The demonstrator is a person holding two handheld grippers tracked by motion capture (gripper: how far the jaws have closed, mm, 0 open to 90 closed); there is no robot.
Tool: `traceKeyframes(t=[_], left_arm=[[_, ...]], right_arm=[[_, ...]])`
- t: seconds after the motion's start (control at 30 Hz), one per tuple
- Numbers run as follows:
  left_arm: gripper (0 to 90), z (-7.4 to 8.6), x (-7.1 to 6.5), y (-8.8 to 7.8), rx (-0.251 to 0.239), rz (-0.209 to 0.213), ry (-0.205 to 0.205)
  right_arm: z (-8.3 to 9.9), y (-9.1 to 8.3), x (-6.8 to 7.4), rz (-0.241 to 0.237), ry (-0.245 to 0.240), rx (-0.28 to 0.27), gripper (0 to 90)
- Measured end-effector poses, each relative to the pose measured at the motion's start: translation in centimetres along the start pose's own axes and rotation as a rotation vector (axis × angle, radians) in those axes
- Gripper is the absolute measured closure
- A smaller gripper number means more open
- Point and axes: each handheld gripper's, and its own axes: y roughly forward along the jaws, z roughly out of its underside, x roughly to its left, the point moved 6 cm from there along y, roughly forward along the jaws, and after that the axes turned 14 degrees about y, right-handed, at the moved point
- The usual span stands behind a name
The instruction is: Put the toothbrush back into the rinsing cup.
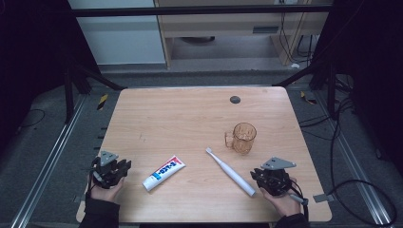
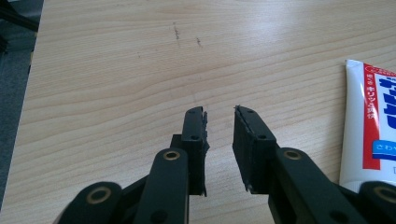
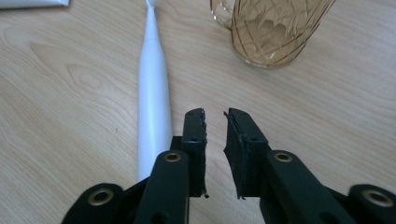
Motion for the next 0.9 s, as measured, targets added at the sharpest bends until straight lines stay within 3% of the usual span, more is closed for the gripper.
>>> traceKeyframes(t=[0.27,0.63,0.9], left_arm=[[71.5,0.1,0.1,0.1,0.006,0.001,0.0],[68.2,0.1,0.1,0.3,0.009,0.002,0.002],[64.0,0.2,0.2,0.4,0.015,-0.008,0.005]], right_arm=[[-2.0,0.0,1.1,-0.024,-0.034,0.026,61.3],[-3.0,0.1,1.9,-0.044,-0.033,0.077,55.0],[-4.1,0.7,2.8,-0.058,-0.071,0.121,52.6]])
